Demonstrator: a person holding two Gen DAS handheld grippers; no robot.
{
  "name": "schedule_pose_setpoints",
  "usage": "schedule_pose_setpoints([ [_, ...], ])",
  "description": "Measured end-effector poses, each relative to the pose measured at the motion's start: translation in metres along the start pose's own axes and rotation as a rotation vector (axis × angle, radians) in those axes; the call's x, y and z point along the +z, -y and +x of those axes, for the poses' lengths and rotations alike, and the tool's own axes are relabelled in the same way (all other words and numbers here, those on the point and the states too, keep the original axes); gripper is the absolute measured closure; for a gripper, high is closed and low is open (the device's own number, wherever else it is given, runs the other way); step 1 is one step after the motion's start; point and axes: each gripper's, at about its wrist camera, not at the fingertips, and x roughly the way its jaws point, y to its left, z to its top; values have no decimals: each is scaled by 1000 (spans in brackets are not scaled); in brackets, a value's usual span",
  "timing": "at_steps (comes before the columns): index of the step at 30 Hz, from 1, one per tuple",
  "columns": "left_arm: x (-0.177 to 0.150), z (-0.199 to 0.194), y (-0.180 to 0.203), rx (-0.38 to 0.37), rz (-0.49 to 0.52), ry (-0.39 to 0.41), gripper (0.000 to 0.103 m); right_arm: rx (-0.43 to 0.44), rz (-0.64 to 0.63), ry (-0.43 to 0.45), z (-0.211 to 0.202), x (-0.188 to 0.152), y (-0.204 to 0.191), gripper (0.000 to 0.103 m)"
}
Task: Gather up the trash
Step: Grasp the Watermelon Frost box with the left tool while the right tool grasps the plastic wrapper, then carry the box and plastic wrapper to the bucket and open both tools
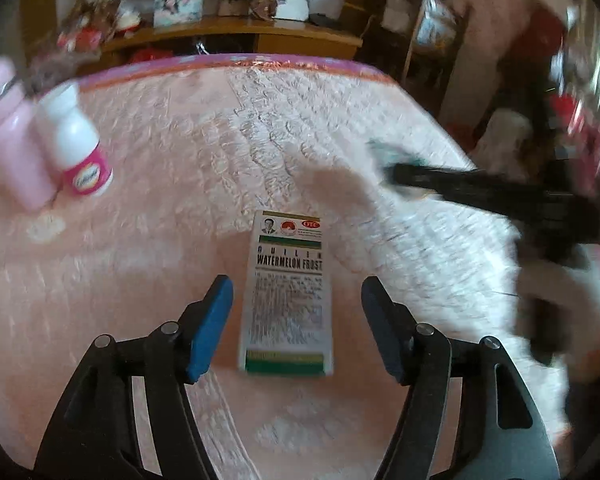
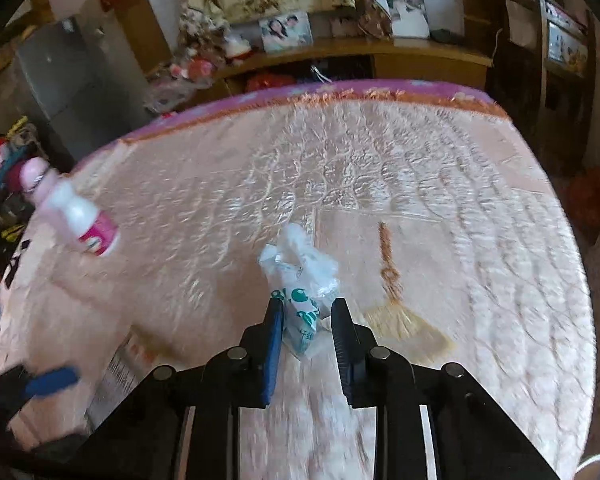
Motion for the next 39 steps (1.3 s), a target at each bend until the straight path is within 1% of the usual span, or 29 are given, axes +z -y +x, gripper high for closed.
schedule_pose_setpoints([
  [2, 0, 16, 5, 53, 30, -26, 37, 11, -5, 11, -21, -13, 2, 80],
  [4, -1, 29, 4, 70, 20, -59, 37, 14, -22, 19, -37, -26, 4, 80],
  [7, -4, 35, -1, 63, -25, -59, 39, 35, -17, 36, -57, -44, 7, 80],
  [8, -6, 33, -2, 62, -47, -48, 52, 33, -19, 37, -62, -52, 6, 80],
  [11, -11, 25, -5, 33, -88, -44, 52, 22, -23, 45, -70, -66, 4, 80],
  [13, -16, 15, 2, 36, -77, -28, 52, 26, -9, 49, -79, -75, 7, 80],
  [16, -23, -1, 20, 25, -47, -1, 52, 25, 8, 61, -94, -92, 11, 80],
  [23, -44, -29, 79, -41, 19, 13, 52, -19, 45, 87, -135, -133, 22, 80],
  [31, -59, -44, 152, -108, 121, 20, 52, -98, 135, 115, -194, -183, 57, 80],
  [39, -71, -49, 210, -160, 202, 22, 52, -185, 230, 137, -240, -228, 95, 80],
])
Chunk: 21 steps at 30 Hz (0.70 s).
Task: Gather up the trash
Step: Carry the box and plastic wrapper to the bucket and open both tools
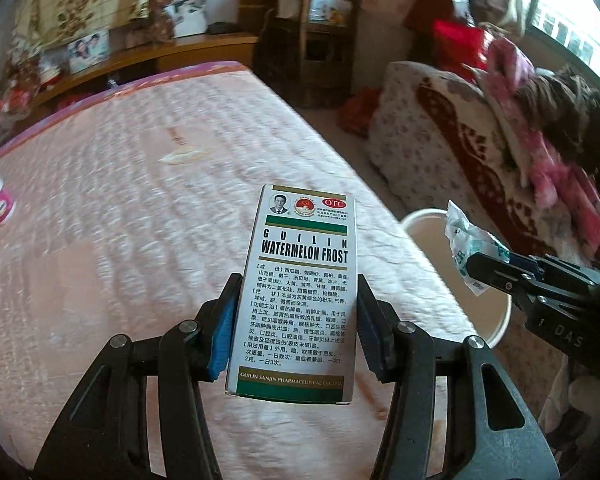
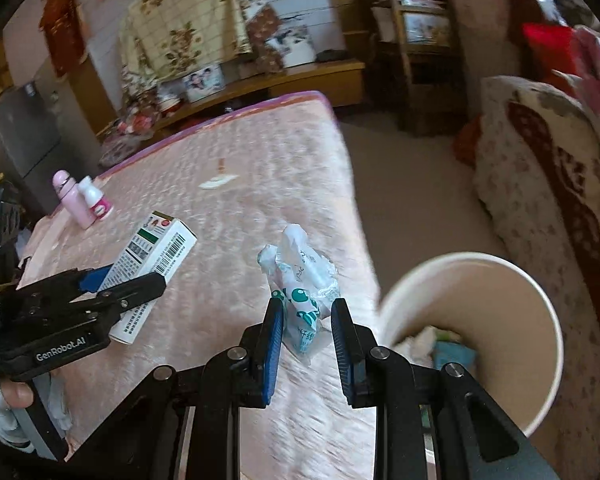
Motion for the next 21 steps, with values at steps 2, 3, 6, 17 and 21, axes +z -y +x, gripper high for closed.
schedule_pose_setpoints([
  [2, 0, 2, 13, -13, 21, -2, 52, -18, 17, 2, -5, -3, 10, 80],
  [3, 1, 3, 19, -17, 28, -2, 52, -28, 26, 4, -8, -5, 16, 80],
  [6, 2, 9, 37, -37, 53, -11, 52, -60, 39, 6, -14, -11, 29, 80],
  [17, 7, 29, 94, -116, 127, -35, 52, -127, 130, -2, -28, -29, 78, 80],
  [21, 8, 37, 107, -140, 136, -48, 52, -147, 145, -3, -29, -33, 87, 80],
])
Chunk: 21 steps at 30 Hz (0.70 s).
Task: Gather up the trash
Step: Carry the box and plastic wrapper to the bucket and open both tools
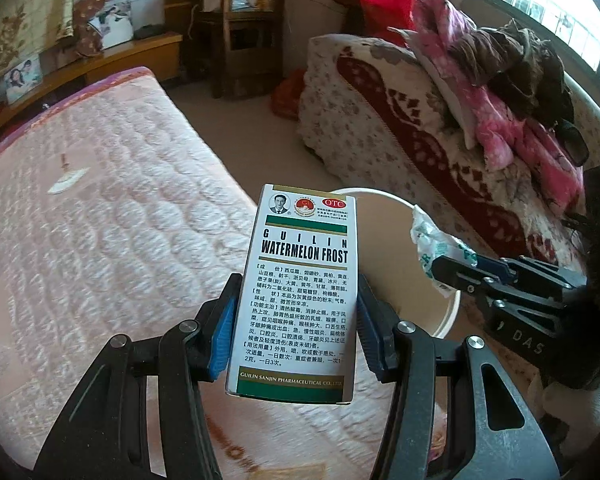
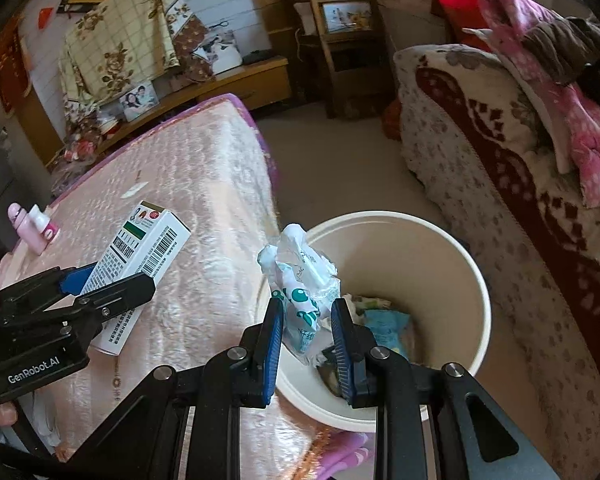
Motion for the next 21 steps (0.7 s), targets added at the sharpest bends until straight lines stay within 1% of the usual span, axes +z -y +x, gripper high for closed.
schedule_pose_setpoints([
  [5, 4, 10, 11, -13, 13, -13, 52, -9, 23, -7, 4, -1, 13, 80],
  [21, 8, 32, 27, -35, 17, -43, 52, -29, 84, -20, 11, -7, 43, 80],
])
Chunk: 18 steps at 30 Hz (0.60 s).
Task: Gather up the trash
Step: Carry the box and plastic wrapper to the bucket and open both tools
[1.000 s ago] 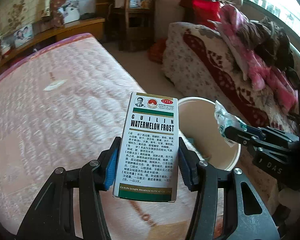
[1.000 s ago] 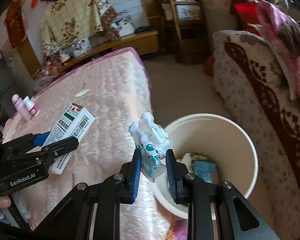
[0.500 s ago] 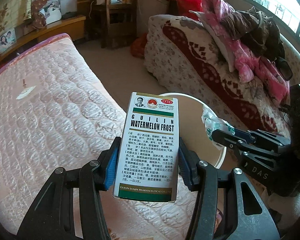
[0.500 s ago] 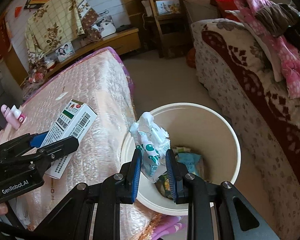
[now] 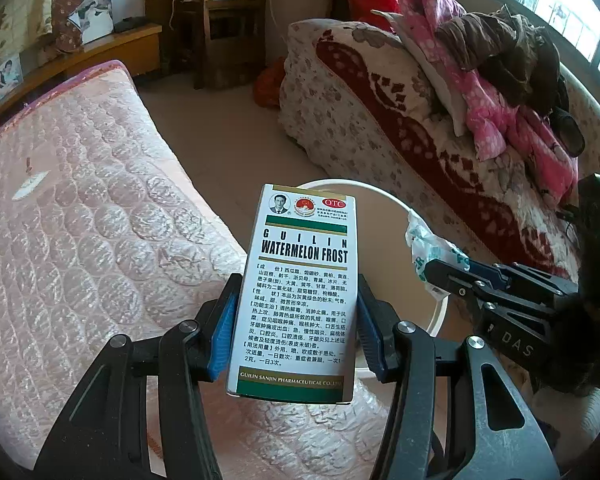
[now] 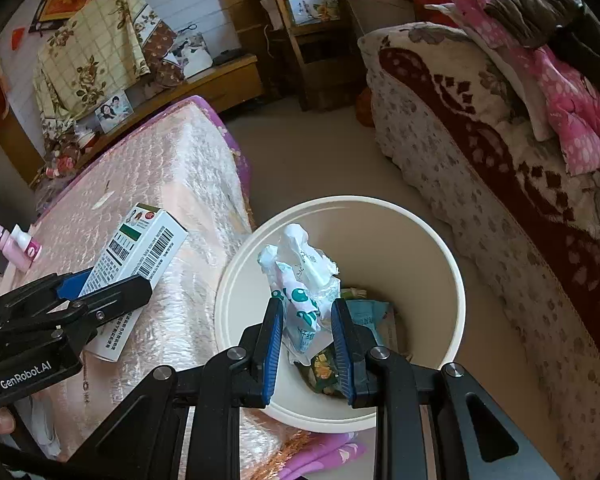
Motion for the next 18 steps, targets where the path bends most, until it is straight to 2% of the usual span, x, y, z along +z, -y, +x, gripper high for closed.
schedule_pose_setpoints([
  [12, 2, 7, -1, -4, -6, -5, 52, -13, 21, -16, 6, -2, 9, 80],
  [18, 3, 9, -4, -41, -13, -6, 51, -18, 39, -19, 7, -2, 12, 79],
])
